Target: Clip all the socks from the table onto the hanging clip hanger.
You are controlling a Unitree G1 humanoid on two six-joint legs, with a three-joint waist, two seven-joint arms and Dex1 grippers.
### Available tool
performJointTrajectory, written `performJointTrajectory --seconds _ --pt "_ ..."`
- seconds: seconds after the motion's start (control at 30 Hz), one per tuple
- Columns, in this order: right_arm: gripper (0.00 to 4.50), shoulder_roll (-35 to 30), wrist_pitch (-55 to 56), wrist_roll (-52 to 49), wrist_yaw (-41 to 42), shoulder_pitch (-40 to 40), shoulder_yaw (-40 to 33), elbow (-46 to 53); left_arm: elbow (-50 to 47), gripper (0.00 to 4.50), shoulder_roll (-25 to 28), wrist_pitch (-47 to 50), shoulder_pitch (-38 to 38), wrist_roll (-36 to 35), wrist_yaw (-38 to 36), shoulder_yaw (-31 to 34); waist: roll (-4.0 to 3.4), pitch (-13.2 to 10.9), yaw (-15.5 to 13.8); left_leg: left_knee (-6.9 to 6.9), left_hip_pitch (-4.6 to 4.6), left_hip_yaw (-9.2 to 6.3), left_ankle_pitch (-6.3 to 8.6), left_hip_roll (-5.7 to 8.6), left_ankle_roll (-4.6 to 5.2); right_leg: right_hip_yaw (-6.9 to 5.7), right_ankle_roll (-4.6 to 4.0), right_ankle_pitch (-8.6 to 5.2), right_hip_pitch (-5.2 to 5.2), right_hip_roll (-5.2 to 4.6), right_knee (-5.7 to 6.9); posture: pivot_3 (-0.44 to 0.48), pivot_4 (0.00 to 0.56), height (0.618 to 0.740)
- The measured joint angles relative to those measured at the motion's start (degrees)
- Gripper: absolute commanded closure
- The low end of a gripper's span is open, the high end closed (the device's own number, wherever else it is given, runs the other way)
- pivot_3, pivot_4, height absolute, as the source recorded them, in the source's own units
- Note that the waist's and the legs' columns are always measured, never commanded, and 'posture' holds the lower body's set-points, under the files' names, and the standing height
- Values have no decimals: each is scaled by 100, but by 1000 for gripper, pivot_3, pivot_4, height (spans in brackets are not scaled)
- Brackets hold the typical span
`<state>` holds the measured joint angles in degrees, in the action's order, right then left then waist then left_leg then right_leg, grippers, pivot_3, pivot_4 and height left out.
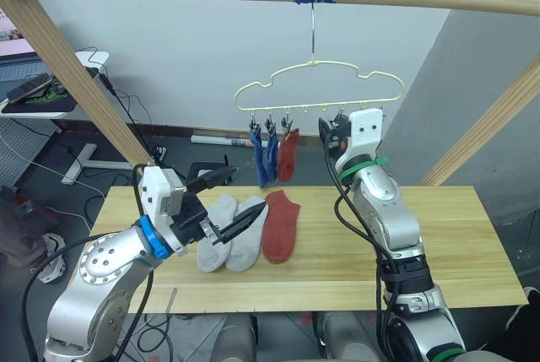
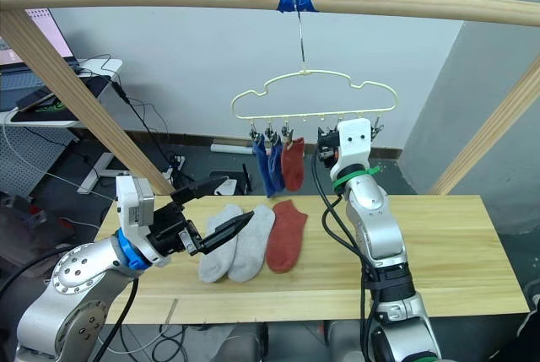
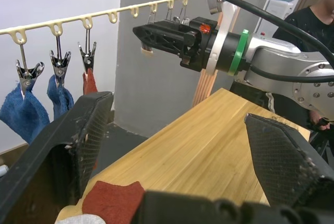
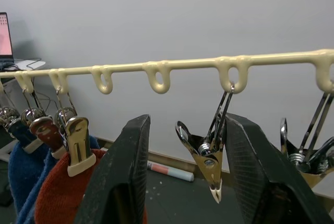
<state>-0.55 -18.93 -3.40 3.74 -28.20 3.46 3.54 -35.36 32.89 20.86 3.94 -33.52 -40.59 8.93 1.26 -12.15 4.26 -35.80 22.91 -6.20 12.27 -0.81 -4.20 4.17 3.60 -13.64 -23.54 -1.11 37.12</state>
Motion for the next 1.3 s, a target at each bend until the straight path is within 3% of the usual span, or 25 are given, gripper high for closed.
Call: performJointTrajectory --seconds 0.1,0.2,0.37,0.63,0.87,1.07,1.17,1.3 --pt "2329 0 2 0 -7 0 0 0 -7 0 -5 1 1 0 9 -18 0 0 -1 0 0 0 0 0 0 0 0 0 0 0 0 11 161 740" --pt "2956 2 5 -1 -9 -8 -1 -17 -23 0 -6 1 20 0 8 -71 0 0 -1 0 0 0 0 0 0 0 -1 -1 0 0 0 10 160 740" --pt "4408 -3 21 -1 -12 -41 -4 -67 -23 0 -6 1 23 0 13 -76 0 0 -1 0 0 0 0 0 0 0 -1 0 0 0 0 12 161 740" --pt "4488 -86 22 -18 23 -49 -39 -84 -23 0 -38 1 54 14 60 -88 0 0 -2 0 0 0 0 0 0 0 -1 -1 0 0 -1 7 166 740" --pt "4488 -503 -591 -481 727 -123 -161 127 166 0 66 53 80 519 146 -439 -1 -1 3 1 -1 0 0 0 1 0 -2 -2 0 1 0 -23 169 740" --pt "4488 -1494 -1638 -1298 1902 -146 -251 633 2113 0 -190 290 -959 1846 413 -1824 -10 -4 -13 -7 0 0 -1 5 2 -1 1 -1 7 0 -3 -68 170 740" --pt "4488 -1739 -1696 -1367 2164 -214 -249 625 3529 0 -438 -173 -1807 2569 257 -2507 -7 -3 7 -8 2 0 -1 4 3 -3 13 7 6 2 -4 -109 178 740" --pt "4488 -1807 -1741 -1369 2172 -263 -330 623 5189 0 -858 -1080 -2713 3100 136 -2815 -10 -3 82 0 1 3 0 2 5 -2 28 15 -1 2 -2 -129 180 740"
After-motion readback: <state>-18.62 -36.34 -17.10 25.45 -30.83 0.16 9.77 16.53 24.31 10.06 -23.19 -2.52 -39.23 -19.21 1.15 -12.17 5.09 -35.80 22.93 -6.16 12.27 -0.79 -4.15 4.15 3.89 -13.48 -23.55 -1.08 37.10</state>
